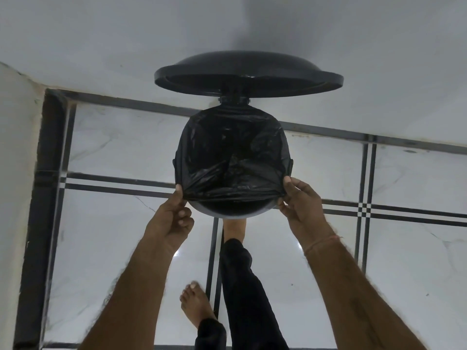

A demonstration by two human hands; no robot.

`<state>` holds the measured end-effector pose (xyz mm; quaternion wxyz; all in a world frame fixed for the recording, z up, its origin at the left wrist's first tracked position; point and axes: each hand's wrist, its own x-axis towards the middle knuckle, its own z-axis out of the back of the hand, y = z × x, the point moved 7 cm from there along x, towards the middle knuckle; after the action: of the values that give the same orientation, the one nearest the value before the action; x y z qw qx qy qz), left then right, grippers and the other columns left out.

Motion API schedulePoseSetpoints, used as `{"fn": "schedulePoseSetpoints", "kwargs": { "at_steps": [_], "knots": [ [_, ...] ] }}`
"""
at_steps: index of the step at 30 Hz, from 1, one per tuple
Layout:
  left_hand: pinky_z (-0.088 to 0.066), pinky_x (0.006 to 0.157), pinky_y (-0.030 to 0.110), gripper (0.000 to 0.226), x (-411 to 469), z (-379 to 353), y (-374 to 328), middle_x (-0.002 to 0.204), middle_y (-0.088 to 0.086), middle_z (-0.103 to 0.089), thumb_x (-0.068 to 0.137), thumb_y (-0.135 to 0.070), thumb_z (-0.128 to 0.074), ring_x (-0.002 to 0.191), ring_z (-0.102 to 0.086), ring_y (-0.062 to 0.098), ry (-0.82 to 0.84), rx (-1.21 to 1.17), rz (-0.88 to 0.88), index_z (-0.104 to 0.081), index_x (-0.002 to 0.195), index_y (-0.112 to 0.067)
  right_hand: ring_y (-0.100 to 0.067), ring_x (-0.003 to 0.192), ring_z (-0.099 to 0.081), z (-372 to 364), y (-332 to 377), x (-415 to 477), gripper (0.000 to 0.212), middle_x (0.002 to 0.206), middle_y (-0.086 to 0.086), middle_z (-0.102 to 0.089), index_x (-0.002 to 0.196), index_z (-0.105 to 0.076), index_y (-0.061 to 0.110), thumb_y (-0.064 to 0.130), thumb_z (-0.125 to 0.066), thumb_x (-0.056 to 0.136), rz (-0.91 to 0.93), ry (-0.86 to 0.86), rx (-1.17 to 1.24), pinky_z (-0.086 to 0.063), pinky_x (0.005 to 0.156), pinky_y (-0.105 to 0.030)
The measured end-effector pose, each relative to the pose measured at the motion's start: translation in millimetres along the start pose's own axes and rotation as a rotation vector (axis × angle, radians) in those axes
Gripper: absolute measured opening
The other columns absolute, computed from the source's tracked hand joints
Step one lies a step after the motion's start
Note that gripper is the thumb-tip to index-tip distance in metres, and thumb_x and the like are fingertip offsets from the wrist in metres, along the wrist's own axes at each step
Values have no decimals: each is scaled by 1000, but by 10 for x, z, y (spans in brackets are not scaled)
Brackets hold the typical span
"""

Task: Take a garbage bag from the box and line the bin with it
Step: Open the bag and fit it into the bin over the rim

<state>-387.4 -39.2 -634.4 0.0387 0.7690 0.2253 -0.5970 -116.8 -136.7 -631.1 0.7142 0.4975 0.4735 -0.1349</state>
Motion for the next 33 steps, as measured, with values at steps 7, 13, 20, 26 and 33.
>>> {"fn": "schedulePoseSetpoints", "kwargs": {
  "at_steps": [7, 13, 20, 26, 33],
  "knots": [
    [-30, 34, 12, 12, -32, 17, 58, 64, -12, -68, 98, -29, -63, 37, -41, 4, 3, 20, -3, -66, 89, -21, -26, 112, -63, -90, -244, -200, 46, 120, -11, -71, 118, -68, 7, 43, -73, 89, -217, 91, -94, -41, 99, -42],
    [-33, 36, 12, 14, -66, 31, 137, 75, -14, -73, 101, -31, -57, 39, -41, 4, 58, 79, -23, -67, 96, -23, -9, 61, -54, -145, -493, -402, 28, 86, 3, -71, 98, -71, 17, 39, -78, 82, -341, 174, 31, -33, 61, -25],
    [-39, 42, 13, 14, -70, 98, 211, 83, -11, -72, 100, -29, -58, 56, -58, 3, 82, 47, -55, -70, 99, -22, -21, 81, -55, -152, -594, -565, 48, 108, -9, -63, 102, -64, 15, 48, -79, 71, -279, 91, 29, -44, 69, -29],
    [-51, 53, 19, 27, -73, 152, 235, 86, -11, -75, 80, -40, -68, 76, -67, 7, 46, 113, -117, -69, 101, -23, -32, 119, -65, -183, -719, -605, 18, 109, -4, -72, 102, -69, 16, 33, -62, 100, -253, 110, 144, -42, 113, -53],
    [-61, 91, 38, 24, -65, 181, 347, 85, -3, -79, 106, -28, -46, 78, -76, 12, 156, -83, -169, -66, 102, -16, -33, 118, -62, -182, -1010, -479, 26, 114, -14, -70, 114, -69, 6, 26, -55, 105, -201, 129, 373, -53, 105, -42]
  ]
}}
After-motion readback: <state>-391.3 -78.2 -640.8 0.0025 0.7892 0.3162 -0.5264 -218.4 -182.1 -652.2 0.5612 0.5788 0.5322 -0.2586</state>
